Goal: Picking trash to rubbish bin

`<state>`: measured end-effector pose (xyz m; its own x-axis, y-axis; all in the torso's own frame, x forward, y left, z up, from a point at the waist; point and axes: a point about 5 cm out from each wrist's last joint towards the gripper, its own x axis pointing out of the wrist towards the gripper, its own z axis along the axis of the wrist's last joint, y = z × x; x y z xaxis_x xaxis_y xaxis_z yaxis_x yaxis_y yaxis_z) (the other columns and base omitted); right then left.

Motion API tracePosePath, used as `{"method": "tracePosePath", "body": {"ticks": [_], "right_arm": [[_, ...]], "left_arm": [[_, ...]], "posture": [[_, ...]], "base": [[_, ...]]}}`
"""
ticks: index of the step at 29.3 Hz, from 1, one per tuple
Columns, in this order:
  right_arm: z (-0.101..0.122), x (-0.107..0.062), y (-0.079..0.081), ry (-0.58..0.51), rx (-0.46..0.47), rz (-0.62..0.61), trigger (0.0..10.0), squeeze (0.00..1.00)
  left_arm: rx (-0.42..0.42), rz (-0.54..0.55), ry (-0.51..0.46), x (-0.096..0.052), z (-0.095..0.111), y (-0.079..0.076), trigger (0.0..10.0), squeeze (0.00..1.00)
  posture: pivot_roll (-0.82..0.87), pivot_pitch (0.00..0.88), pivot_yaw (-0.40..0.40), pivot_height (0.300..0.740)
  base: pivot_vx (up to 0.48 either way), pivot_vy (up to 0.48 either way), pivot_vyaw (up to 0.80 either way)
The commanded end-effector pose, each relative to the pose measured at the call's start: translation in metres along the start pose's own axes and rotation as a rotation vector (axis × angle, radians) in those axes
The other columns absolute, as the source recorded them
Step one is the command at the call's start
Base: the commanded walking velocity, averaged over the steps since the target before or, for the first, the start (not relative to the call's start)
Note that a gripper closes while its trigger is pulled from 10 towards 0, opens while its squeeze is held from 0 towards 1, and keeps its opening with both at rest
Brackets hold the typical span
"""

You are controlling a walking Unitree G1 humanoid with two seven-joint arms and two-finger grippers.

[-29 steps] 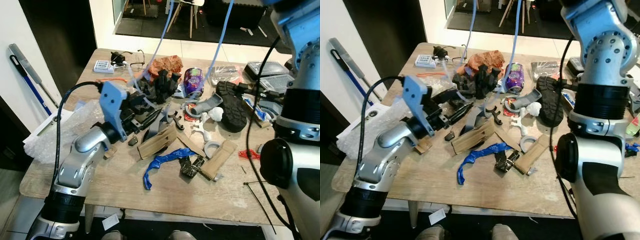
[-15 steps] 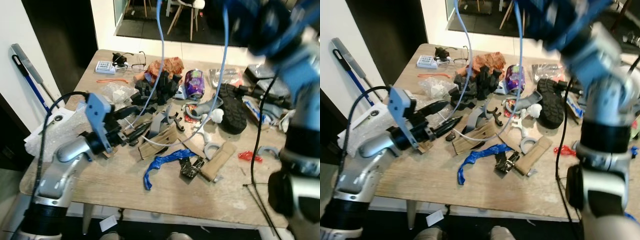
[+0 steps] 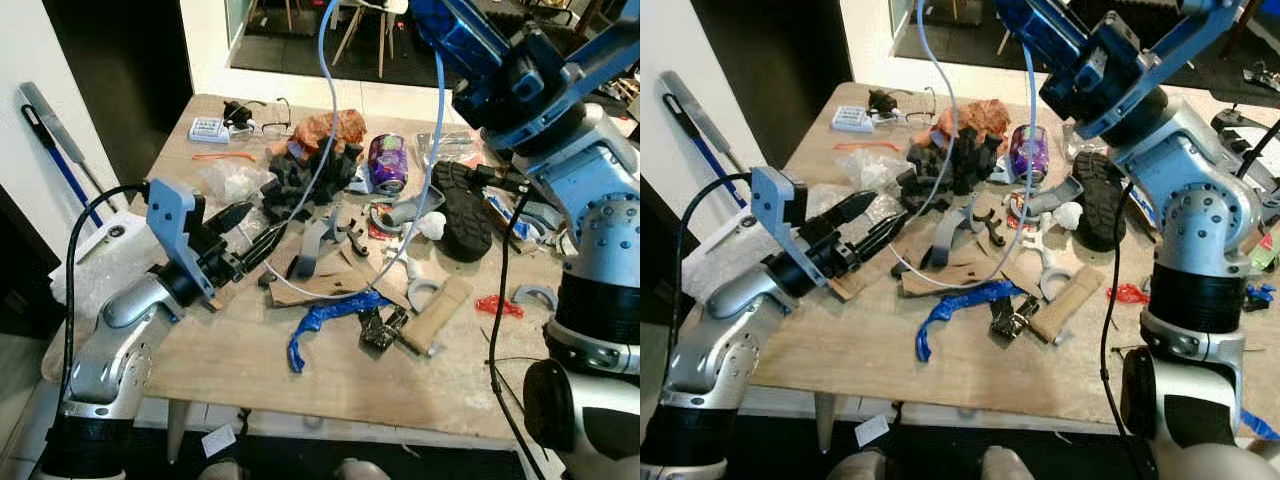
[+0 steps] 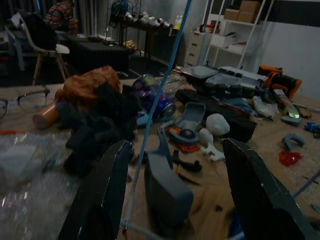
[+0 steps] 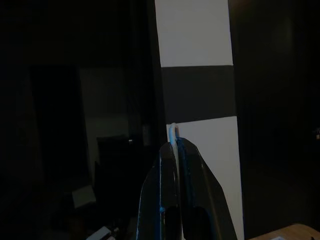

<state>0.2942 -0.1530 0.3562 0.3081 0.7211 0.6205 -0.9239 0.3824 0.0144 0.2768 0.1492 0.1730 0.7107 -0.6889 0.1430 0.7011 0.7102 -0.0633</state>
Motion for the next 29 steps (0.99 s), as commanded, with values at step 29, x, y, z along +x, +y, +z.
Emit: {"method": "tracePosePath", "body": {"ticks": [29], "right_arm": [[-0.025,-0.001,0.022,0.145,0.028,0.090,0.0,0.00]], "left_arm": [[-0.004,0.003,0.001,0.001,0.000,-0.003,10.0,0.00]], "posture": [[0.01,0.000,-0.058,0.740]], "base": [[-0.381,0.000,0.00]]}}
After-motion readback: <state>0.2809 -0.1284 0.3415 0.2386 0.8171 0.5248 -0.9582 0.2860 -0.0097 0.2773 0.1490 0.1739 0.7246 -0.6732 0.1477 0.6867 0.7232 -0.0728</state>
